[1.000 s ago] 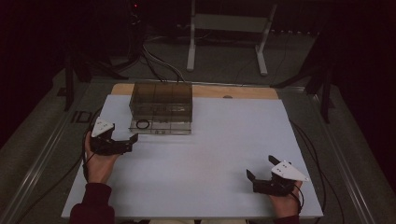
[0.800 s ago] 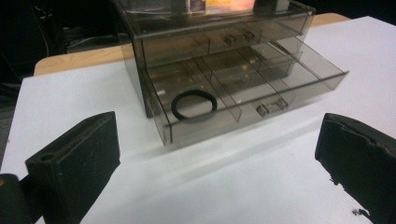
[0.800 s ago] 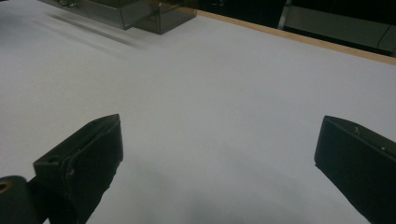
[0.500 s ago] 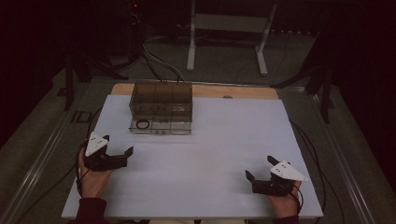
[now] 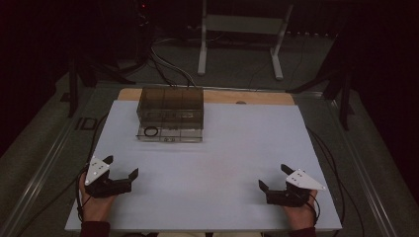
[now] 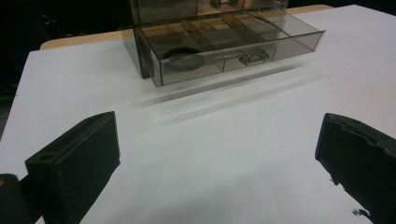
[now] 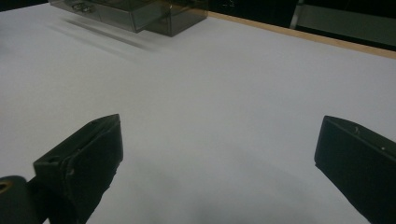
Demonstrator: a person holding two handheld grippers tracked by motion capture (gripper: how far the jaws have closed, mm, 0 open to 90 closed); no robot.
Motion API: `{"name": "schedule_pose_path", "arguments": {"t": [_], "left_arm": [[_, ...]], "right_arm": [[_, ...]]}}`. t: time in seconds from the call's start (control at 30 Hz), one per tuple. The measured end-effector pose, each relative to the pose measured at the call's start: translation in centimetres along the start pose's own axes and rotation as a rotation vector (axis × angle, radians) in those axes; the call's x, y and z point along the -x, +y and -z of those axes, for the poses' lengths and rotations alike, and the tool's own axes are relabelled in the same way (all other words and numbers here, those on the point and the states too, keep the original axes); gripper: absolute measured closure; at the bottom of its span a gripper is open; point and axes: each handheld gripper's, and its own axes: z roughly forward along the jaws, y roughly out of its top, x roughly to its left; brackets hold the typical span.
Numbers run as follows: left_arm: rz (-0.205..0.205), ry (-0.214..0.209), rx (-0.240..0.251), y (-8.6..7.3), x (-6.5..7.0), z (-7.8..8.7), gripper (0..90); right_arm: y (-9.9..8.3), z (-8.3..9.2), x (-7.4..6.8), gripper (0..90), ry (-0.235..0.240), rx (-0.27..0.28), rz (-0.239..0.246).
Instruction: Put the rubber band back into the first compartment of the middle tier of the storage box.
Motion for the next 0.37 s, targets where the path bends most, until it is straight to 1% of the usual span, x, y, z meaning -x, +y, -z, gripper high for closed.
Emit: {"name": "schedule_pose_path", "arguments": {"t": [0.07,0.17,0.23,0.3,0.37], "left_arm": [[0.0,-0.009,-0.003,-0.2,0.02,0.06,0.6],[0.001,-0.008,-0.016,-0.55,0.21,0.01,0.5],[0.002,-0.008,-0.015,-0.65,0.36,0.04,0.3],[0.005,-0.009,-0.01,-0.64,0.42,0.04,0.3],[0.019,-0.01,-0.004,-0.61,0.38,-0.02,0.3]], "right_arm": [[0.02,-0.07,0.01,1.4,0.001,-0.004,-0.001],[0.01,-0.19,0.11,1.4,-0.001,-0.012,-0.003],[-0.02,-0.22,0.22,1.4,-0.003,-0.017,-0.009],[-0.07,-0.29,0.36,1.4,-0.011,-0.028,-0.018],[-0.17,-0.41,0.55,1.3,-0.028,-0.047,-0.021]]}}
